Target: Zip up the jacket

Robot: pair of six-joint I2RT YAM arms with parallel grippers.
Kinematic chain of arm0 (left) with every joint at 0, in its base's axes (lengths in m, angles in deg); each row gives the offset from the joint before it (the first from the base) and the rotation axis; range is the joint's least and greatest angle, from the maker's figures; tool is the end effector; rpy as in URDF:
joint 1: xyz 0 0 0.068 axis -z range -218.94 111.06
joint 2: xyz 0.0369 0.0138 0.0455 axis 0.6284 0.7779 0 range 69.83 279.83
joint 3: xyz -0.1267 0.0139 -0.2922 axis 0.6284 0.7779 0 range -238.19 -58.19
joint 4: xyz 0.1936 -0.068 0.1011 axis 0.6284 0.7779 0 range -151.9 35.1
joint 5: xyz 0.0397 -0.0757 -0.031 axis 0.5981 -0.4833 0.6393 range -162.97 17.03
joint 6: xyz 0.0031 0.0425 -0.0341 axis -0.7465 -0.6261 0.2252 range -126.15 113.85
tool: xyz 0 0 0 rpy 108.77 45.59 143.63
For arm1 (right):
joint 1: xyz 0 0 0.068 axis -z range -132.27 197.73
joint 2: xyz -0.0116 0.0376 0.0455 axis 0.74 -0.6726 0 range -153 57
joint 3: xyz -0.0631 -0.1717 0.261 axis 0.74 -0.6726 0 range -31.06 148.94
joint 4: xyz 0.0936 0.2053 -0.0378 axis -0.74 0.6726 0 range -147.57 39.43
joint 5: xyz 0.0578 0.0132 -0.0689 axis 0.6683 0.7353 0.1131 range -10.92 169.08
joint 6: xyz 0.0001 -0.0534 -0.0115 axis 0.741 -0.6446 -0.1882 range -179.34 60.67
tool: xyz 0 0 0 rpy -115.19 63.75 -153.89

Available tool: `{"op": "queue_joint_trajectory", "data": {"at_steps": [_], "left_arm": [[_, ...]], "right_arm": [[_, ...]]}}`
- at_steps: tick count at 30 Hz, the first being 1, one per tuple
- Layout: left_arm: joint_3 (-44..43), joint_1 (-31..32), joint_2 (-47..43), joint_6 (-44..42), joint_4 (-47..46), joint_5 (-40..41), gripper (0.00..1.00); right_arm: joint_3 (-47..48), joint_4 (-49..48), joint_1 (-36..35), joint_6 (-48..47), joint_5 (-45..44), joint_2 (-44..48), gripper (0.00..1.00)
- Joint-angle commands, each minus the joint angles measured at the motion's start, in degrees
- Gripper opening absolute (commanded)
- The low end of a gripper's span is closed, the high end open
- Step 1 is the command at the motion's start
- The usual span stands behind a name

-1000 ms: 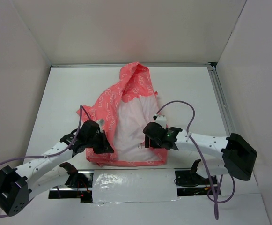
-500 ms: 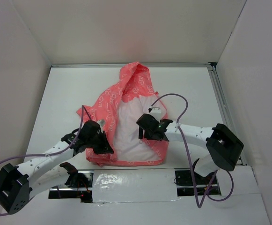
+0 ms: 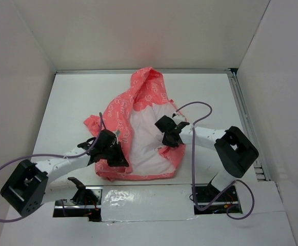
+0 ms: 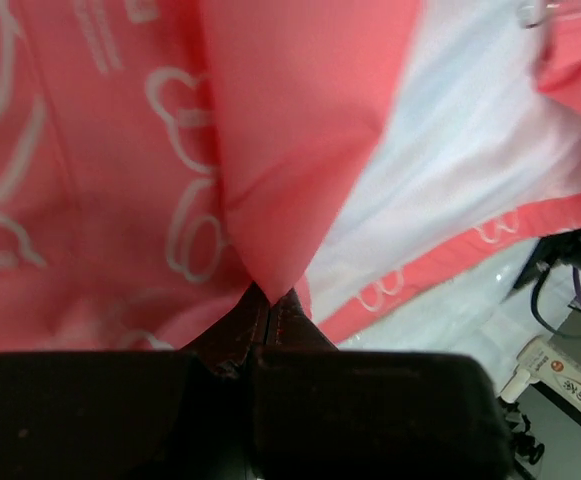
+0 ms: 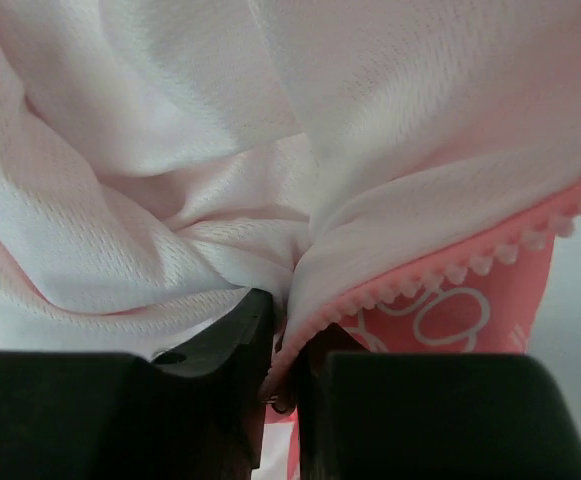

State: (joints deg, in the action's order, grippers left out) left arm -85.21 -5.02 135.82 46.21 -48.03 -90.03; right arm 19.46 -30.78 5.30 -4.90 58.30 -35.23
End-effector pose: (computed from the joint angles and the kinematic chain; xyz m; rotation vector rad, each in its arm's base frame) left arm 0.1268 -0.0982 0.2257 -0.3002 2.7046 -0.9220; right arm 0.2068 0.1715 0.2290 0.3654 2.6013 0.0536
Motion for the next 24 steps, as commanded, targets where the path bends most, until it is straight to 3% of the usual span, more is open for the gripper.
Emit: {"op": "queue_joint_trajectory", "data": {"at_steps": [1,7,11,15,20,22,24], "left_arm": [[-0.9,0.3,7.6,-0.9,-8.6,-1.4,0.00],[-16.1,-0.2,26.5,-3.5,-9.8,1.7,0.00],[-27.1,-2.0,37.1,-5.3,-5.5,4.7,0.00],[-40.2,-5.2,47.7,-5.8,-0.5,3.6,0.00],[-42.9,-7.5,48.4,-6.0,0.8,2.7,0.00],[-38.4,-8.3,43.3,-6.2,-1.2,1.9,0.00],[-34.3,-8.5,36.4,-6.3,-2.5,1.9,0.00]], "right_arm": [[3.4,-0.3,2.6,-2.1,-2.1,0.9,0.17],[8.8,-0.3,5.6,-17.2,1.5,6.4,0.17],[9.4,-1.9,6.4,-32.0,22.0,10.9,0.13],[8.9,3.0,2.9,-39.0,26.4,11.1,0.14],[6.4,5.5,-0.7,-38.7,23.3,9.0,0.16],[5.9,5.5,-1.4,-36.4,21.0,6.0,0.19],[5.6,4.5,-2.6,-34.2,17.3,4.1,0.30]]}}
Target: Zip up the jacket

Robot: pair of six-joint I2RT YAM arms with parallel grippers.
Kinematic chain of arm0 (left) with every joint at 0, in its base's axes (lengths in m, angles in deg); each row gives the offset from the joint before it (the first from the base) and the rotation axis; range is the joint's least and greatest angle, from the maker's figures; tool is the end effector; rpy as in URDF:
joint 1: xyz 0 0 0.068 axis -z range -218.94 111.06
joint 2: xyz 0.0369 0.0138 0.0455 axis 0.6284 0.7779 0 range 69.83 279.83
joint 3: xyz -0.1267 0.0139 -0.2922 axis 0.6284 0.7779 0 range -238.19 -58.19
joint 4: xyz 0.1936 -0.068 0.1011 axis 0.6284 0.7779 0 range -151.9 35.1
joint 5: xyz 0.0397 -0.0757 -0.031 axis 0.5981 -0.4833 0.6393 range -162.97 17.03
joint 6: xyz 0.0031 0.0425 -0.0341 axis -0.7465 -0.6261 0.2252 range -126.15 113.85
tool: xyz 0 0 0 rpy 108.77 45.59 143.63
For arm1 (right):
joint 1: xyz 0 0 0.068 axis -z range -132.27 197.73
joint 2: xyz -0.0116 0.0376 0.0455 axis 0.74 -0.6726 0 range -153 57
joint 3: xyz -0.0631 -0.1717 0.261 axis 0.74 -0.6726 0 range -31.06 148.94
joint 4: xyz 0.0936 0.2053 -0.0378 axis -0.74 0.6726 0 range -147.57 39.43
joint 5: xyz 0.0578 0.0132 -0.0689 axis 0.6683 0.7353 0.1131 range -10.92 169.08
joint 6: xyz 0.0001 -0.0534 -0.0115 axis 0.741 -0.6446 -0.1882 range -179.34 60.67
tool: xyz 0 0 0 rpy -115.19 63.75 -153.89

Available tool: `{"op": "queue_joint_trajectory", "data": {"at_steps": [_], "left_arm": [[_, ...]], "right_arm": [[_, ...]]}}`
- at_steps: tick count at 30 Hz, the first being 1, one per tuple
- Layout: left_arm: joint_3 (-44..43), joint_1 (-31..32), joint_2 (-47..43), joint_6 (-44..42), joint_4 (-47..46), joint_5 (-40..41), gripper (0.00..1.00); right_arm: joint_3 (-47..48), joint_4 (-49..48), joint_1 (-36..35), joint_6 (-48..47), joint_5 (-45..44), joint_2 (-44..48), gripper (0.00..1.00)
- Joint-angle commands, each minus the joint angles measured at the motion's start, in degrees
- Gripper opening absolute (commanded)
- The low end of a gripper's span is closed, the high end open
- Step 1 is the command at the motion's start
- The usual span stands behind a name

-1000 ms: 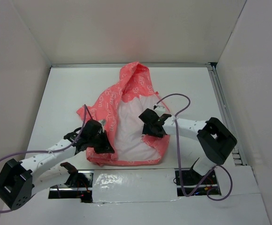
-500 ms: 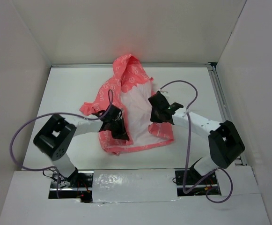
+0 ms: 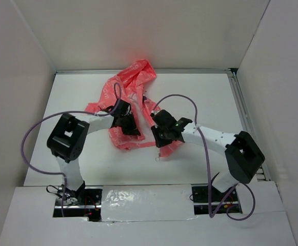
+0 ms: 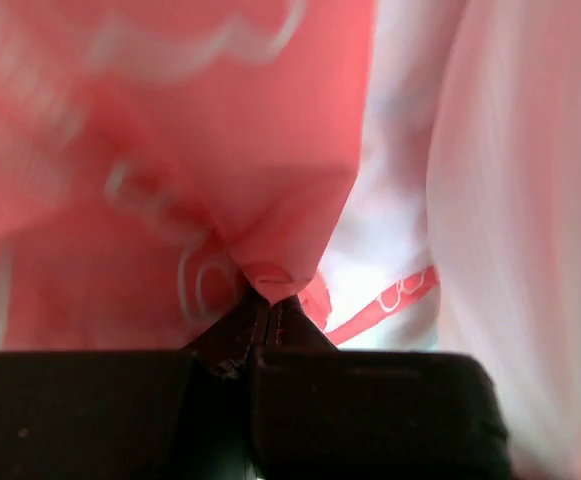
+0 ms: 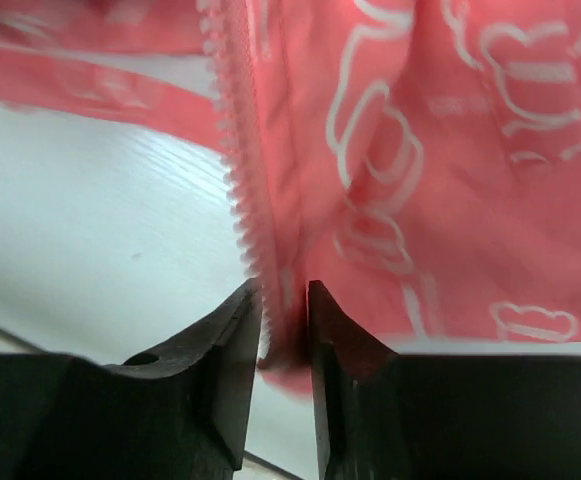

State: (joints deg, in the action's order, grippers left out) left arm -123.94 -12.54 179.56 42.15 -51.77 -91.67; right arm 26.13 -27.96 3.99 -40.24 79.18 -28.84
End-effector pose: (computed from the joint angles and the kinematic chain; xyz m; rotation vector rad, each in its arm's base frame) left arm 0.3364 -0.1801 0.2160 -0.3715 2.6783 -0.8837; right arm 0.1939 0.1857 0.2819 -0.5645 2.5813 0.3936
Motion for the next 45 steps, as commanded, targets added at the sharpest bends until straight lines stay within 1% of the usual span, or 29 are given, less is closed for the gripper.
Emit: {"op": "queue_joint_trajectory", "data": {"at_steps": [1,2,3,4,7,8,9,10,11,12,13,15,16,17,18,20,21,24,28,29,31,32,34,38,42,44,45], "left_arm": [[8.2,-1.0,-9.6,-2.2,0.9,3.7,0.00],[10.0,-0.9,-13.8,-2.1,1.0,4.2,0.00],[13.2,-0.9,-15.8,-1.9,1.3,4.2,0.00],[14.6,-0.7,-17.6,-1.6,1.9,4.4,0.00],[20.0,0.1,-24.1,-0.2,3.7,5.1,0.00],[22.9,0.4,-27.1,0.6,3.4,5.8,0.00],[25.6,0.8,-29.7,1.4,3.0,6.0,0.00],[25.6,0.9,-31.1,1.5,2.7,6.0,0.00],[27.2,0.9,-32.1,1.6,2.5,6.0,0.00],[28.0,1.3,-33.1,1.9,2.5,6.2,0.00],[28.5,1.3,-34.7,2.1,2.6,6.3,0.00],[29.5,1.6,-36.0,2.6,2.8,7.2,0.00],[30.2,1.6,-37.1,2.6,2.7,7.0,0.00],[30.5,1.9,-37.7,2.5,2.4,6.9,0.00],[30.9,2.0,-38.3,2.3,2.0,6.7,0.00],[31.7,2.3,-39.6,2.0,1.0,6.2,0.00],[31.8,2.3,-40.4,1.8,0.9,6.1,0.00],[32.3,2.4,-41.3,0.9,0.5,6.3,0.00],[33.4,2.7,-42.4,0.0,-1.3,5.0,0.00],[33.6,2.7,-42.5,0.0,-1.4,4.7,0.00],[34.3,3.0,-42.8,-0.3,-2.0,4.5,0.00],[34.5,3.0,-42.9,-0.2,-2.0,4.4,0.00],[34.9,3.1,-43.2,-0.2,-2.2,4.3,0.00],[35.2,3.2,-43.6,-0.2,-2.5,4.2,0.00],[35.1,3.3,-43.8,-0.7,-2.5,4.0,0.00],[35.2,3.4,-43.7,-0.8,-2.8,4.0,0.00],[35.1,3.4,-43.6,-0.8,-2.9,3.9,0.00]], "right_arm": [[-1.5,0.9,-1.8,1.4,-3.6,-2.7,0.34],[-1.8,-1.0,-2.7,1.9,-3.5,-3.1,0.45],[-2.3,-1.7,-3.3,2.0,-3.0,-3.3,0.46],[-2.3,-2.4,-3.8,2.5,-3.4,-3.6,0.49],[-1.5,-3.4,-5.8,4.2,-6.5,-5.8,0.51],[-1.3,-3.7,-6.3,4.5,-6.9,-6.3,0.54],[-1.7,-5.7,-8.2,4.2,-5.5,-5.1,0.62],[-1.7,-5.7,-8.2,3.9,-5.5,-5.1,0.62],[-3.0,-6.7,-9.1,3.4,-4.5,-4.0,0.63],[-3.7,-7.4,-11.2,3.5,-4.1,-2.9,0.71],[-4.5,-8.8,-12.1,3.7,-3.7,0.0,0.72],[-7.5,-10.6,-14.3,4.3,-3.3,3.6,0.87],[-9.7,-12.1,-14.7,5.4,-2.8,6.6,0.88],[-10.8,-12.8,-14.7,6.3,-2.5,8.0,0.94],[-11.5,-13.0,-14.7,9.4,-4.1,9.7,0.96],[-12.8,-12.0,-14.8,12.7,-7.0,10.2,1.00],[-12.8,-9.8,-14.9,16.6,-10.3,10.0,1.00],[-13.3,-8.2,-16.3,20.8,-13.1,9.3,0.95],[-13.8,-10.6,-17.5,23.7,-13.4,6.5,0.86],[-13.7,-10.6,-17.5,24.3,-13.8,5.6,0.81],[-13.7,-11.5,-17.9,25.0,-14.0,3.9,0.78],[-13.9,-12.5,-18.0,25.1,-14.0,3.1,0.74],[-14.6,-14.1,-18.3,25.4,-14.2,2.4,0.73],[-14.5,-16.0,-18.4,26.2,-16.4,-0.3,0.63],[-13.4,-15.4,-18.8,26.3,-16.7,-2.4,0.60],[-13.5,-15.1,-19.8,26.3,-16.9,-2.7,0.62],[-13.6,-14.9,-20.0,26.3,-17.1,-2.7,0.65]]}}
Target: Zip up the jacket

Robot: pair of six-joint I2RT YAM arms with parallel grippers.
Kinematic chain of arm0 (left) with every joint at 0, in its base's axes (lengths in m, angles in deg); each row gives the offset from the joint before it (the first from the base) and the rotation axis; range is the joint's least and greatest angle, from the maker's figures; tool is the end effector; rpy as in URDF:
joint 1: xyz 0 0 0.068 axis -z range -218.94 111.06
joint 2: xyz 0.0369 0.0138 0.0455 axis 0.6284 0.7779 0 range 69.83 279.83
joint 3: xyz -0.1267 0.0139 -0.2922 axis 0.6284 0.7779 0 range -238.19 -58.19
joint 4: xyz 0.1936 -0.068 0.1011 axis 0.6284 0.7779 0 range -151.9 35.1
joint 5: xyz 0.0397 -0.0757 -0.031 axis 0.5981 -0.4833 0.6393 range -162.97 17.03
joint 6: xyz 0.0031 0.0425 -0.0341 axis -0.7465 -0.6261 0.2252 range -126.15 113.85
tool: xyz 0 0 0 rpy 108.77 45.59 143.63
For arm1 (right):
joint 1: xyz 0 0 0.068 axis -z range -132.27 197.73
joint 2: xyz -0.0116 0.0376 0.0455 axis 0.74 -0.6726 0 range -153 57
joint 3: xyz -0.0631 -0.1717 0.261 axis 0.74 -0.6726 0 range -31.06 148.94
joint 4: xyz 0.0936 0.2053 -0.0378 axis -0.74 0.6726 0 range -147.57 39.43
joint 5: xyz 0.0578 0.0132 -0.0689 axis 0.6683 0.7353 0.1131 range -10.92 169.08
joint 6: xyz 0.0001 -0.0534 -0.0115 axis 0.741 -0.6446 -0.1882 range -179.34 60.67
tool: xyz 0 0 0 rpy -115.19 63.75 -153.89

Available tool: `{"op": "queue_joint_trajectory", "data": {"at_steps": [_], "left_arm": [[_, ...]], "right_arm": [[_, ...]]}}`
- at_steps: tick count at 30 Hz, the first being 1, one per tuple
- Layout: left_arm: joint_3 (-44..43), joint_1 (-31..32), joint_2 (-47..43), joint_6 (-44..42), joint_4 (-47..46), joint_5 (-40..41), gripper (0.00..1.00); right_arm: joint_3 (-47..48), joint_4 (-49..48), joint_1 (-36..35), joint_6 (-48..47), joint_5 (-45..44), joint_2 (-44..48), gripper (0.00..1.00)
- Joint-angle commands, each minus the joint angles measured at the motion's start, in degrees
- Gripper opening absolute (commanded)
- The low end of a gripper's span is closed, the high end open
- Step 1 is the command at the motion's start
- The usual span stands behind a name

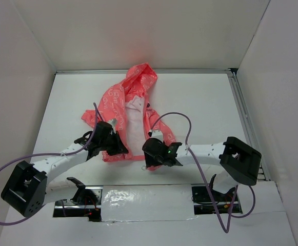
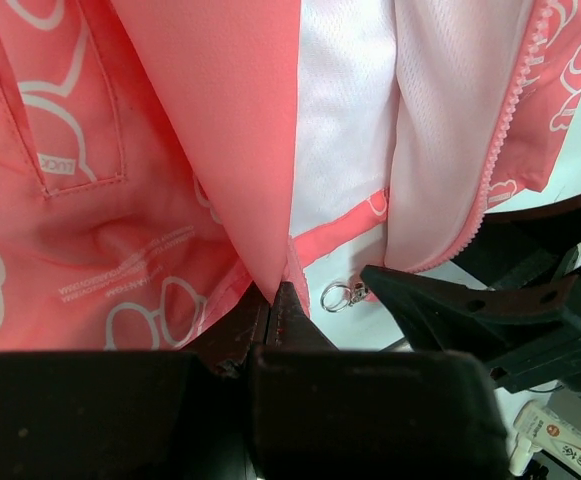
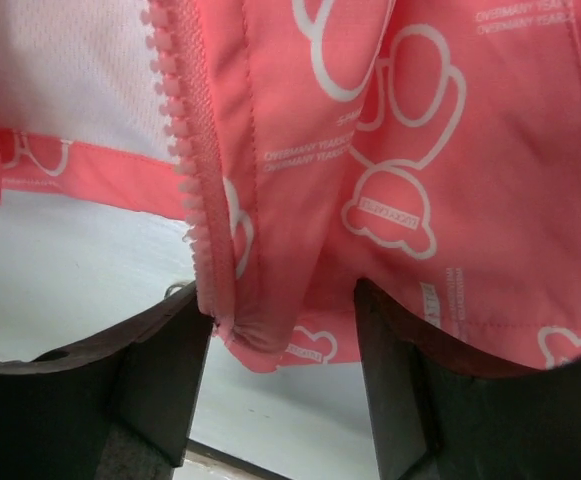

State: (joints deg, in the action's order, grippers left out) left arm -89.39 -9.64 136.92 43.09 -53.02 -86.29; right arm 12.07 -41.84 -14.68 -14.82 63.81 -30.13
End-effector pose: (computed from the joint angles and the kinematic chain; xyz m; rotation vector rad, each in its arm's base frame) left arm 0.1544 -0.0963 0.2487 -0.3162 2.5084 -0.8939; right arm 0.1253 0.2190 0.2274 -0.3107 2.5785 0.3570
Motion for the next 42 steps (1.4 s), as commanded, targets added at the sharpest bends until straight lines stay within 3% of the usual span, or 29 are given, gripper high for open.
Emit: {"op": "queue_joint_trajectory", "data": {"at_steps": [1,3,6,17,23,29,36,41,42], "left_arm": [[0.5,0.5,-0.8,-1.8,-1.9,-1.5,0.00],[0.4,0.5,-0.6,-1.8,-1.9,-1.5,0.00],[0.6,0.6,-0.2,-1.6,-2.0,-1.4,0.00],[1.8,0.7,-2.3,-2.8,-3.3,-1.8,0.00],[2.5,0.8,-3.7,-3.4,-4.0,-2.5,0.00],[2.7,1.0,-4.7,-3.7,-3.9,-2.6,0.00],[2.8,1.2,-5.0,-3.8,-3.9,-2.8,0.00],[2.7,1.4,-5.4,-4.8,-4.4,-3.8,0.00],[2.7,1.5,-5.5,-4.9,-4.6,-4.0,0.00]], "right_arm": [[0.5,-1.0,-1.5,1.2,-2.2,-0.9,0.72],[0.5,-0.6,-2.3,1.1,-2.9,0.0,0.83],[1.6,1.0,-4.6,1.0,-6.0,2.1,0.89],[-0.4,7.0,-8.7,8.5,-12.2,10.7,0.88],[-0.2,7.3,-8.6,8.8,-11.8,8.4,0.68],[0.8,6.5,-7.6,8.7,-11.5,3.7,0.66],[-0.2,0.7,-4.4,7.0,-7.1,-1.2,0.54],[0.5,-0.3,-4.3,6.4,-6.1,-4.1,0.37],[0.6,-0.2,-4.1,6.6,-5.8,-4.5,0.25]]}}
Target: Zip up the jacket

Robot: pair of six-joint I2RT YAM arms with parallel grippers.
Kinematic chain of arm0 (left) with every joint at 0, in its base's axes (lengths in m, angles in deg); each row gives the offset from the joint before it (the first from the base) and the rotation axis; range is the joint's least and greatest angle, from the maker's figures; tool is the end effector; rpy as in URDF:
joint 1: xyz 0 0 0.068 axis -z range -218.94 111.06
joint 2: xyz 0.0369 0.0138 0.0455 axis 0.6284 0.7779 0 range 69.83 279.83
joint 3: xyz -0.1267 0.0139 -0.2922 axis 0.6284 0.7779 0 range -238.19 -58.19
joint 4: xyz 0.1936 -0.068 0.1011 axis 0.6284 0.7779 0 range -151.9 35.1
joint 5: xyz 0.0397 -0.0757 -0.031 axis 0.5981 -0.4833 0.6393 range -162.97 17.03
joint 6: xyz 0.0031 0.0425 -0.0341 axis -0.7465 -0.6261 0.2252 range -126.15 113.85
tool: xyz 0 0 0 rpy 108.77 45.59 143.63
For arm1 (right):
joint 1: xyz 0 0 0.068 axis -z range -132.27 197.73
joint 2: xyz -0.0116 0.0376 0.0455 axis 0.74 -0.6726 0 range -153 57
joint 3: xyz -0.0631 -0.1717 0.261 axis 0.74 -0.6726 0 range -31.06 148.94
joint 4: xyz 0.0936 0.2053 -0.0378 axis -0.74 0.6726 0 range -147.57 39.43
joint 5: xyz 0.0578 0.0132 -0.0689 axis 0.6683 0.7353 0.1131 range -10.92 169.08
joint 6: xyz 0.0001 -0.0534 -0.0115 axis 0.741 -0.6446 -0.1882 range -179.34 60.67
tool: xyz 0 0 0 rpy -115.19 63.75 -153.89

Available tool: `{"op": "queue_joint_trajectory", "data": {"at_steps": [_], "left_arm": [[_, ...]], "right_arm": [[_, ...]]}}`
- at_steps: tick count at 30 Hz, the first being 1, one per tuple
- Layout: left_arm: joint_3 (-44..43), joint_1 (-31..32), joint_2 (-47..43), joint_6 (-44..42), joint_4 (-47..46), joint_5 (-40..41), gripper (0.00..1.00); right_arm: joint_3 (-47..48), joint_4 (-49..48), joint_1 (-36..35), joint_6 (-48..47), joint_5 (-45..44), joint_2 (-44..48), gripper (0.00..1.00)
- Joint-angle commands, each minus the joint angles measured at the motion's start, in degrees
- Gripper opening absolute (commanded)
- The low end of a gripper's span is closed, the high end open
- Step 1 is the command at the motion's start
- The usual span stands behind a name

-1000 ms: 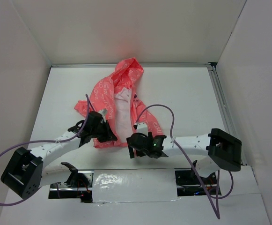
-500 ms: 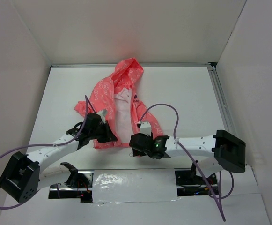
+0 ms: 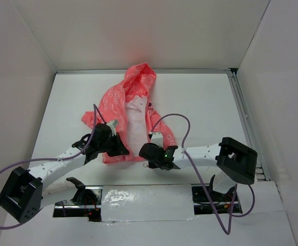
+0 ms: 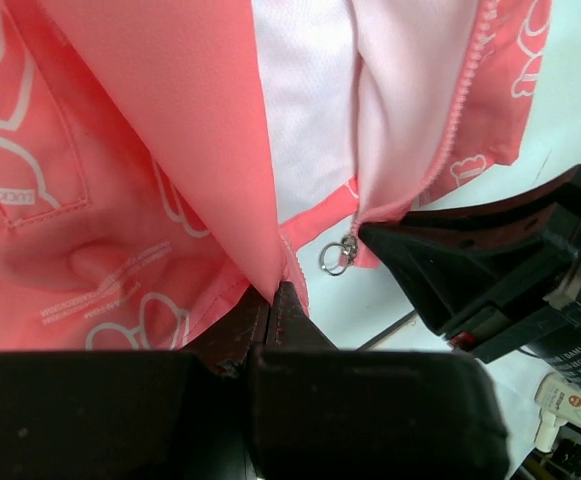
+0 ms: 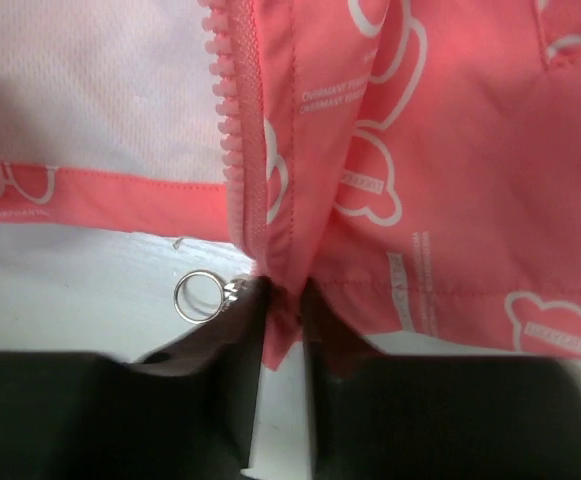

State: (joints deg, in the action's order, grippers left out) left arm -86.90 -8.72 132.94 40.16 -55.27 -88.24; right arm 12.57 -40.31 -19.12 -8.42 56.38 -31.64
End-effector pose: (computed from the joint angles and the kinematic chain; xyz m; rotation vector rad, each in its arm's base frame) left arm 0.1409 -0.0932 0.2504 -0.1955 2.4557 -0.9521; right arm 0.1127 0.2276 0.2233 -0.2279 2.5387 0.2740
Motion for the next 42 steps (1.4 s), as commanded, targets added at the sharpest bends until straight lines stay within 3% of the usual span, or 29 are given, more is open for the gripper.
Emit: {"op": "queue_joint_trajectory", "data": {"at_steps": [1,4,6,12,21,31,42], "left_arm": [[0.2,0.7,-1.5,-2.4,-2.5,-2.4,0.00],[0.2,1.1,-2.1,-3.4,-2.7,-3.3,0.00],[0.6,1.2,-3.1,-5.4,-4.2,-5.5,0.00],[3.9,1.6,-9.0,-13.1,-11.6,-15.1,0.00],[5.1,2.0,-14.9,-16.2,-15.9,-21.9,0.00],[4.1,2.2,-15.5,-18.3,-19.6,-25.4,0.00],[5.5,2.3,-16.4,-16.1,-23.0,-26.9,0.00]], "right_arm": [[0.4,-1.8,0.3,0.2,2.0,-4.0,0.17],[0.5,-2.4,0.3,0.5,2.8,-3.5,0.01],[-1.2,-4.7,0.3,-0.8,3.4,-1.0,0.00],[-10.3,-16.7,0.5,-9.7,4.9,18.9,0.00],[-21.2,-35.2,5.4,-24.3,26.6,35.7,0.00],[-22.7,-40.1,6.9,-31.8,39.1,37.3,0.00],[-22.3,-39.7,7.9,-32.3,38.3,37.4,0.00]]}}
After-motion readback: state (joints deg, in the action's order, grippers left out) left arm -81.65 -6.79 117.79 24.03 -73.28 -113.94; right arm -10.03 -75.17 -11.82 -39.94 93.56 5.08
